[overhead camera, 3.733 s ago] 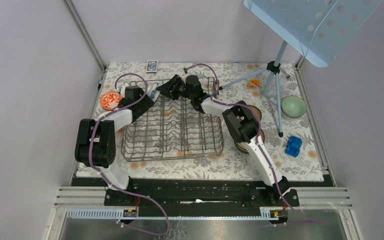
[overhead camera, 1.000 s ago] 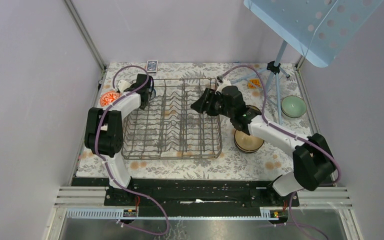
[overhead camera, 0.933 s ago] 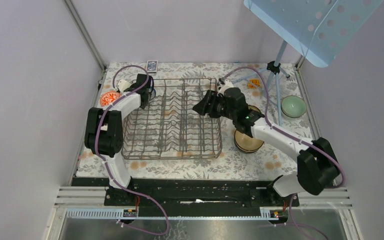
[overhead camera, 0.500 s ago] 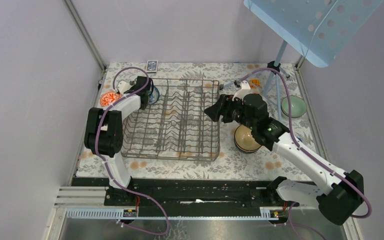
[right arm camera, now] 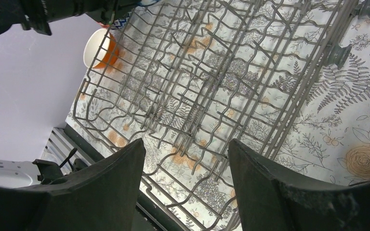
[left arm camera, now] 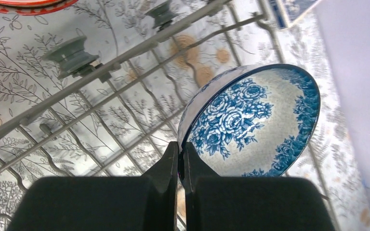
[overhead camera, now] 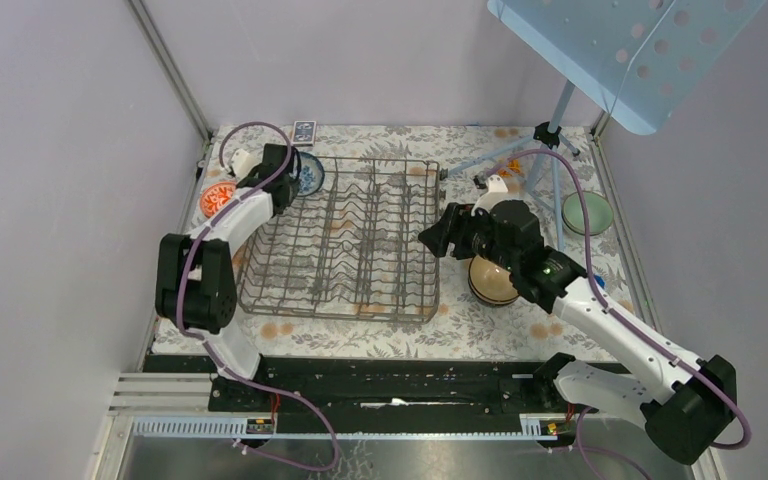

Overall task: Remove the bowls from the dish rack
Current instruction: Pick up the bowl from the dish rack.

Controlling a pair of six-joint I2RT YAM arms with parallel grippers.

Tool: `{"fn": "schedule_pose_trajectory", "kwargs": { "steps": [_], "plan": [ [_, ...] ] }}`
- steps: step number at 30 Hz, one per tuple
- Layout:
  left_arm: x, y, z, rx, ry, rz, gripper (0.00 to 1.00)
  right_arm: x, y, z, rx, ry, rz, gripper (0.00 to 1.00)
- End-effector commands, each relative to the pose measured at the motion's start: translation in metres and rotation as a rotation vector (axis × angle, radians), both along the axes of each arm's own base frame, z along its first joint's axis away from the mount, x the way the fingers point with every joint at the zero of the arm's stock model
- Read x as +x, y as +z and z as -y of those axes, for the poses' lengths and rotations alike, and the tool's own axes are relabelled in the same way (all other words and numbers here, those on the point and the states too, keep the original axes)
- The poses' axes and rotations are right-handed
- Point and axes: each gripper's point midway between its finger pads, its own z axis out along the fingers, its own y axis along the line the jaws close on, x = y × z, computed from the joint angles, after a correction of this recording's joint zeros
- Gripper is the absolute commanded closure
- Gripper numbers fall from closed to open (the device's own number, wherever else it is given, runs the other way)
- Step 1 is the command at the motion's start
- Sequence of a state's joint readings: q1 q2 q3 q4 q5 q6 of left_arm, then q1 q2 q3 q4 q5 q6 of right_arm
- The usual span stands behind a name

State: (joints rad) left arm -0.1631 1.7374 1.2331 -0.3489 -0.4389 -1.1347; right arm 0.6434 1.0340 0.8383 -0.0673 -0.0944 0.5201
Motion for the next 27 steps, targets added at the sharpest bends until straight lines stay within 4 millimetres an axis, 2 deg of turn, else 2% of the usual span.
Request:
{"fn": "schedule_pose_trajectory", "kwargs": {
  "steps": [1,6,11,15,20,27],
  "plan": [
    [0.008,0.07,0.013,-0.049,-0.071,0.19,1.0,-0.002,0.016,-0.002,0.025,0.014,0.056,0.28],
    [-0.011,0.099,0.026,-0.062,-0.193,0.243,1.0,-0.007,0.024,-0.004,0.04,0.044,0.061,0.22],
    [-0.037,0.145,0.037,-0.015,-0.37,0.319,1.0,-0.021,0.034,-0.009,0.036,0.138,0.084,0.2],
    [-0.059,0.174,0.035,0.036,-0.454,0.364,1.0,-0.034,0.023,-0.006,-0.005,0.2,0.1,0.19],
    [-0.068,0.192,0.008,0.022,-0.394,0.399,1.0,-0.051,0.011,-0.001,0.016,0.23,0.09,0.19],
    [-0.052,0.187,-0.072,-0.1,-0.146,0.42,1.0,-0.06,0.002,0.015,0.001,0.182,0.072,0.19]
  ]
}}
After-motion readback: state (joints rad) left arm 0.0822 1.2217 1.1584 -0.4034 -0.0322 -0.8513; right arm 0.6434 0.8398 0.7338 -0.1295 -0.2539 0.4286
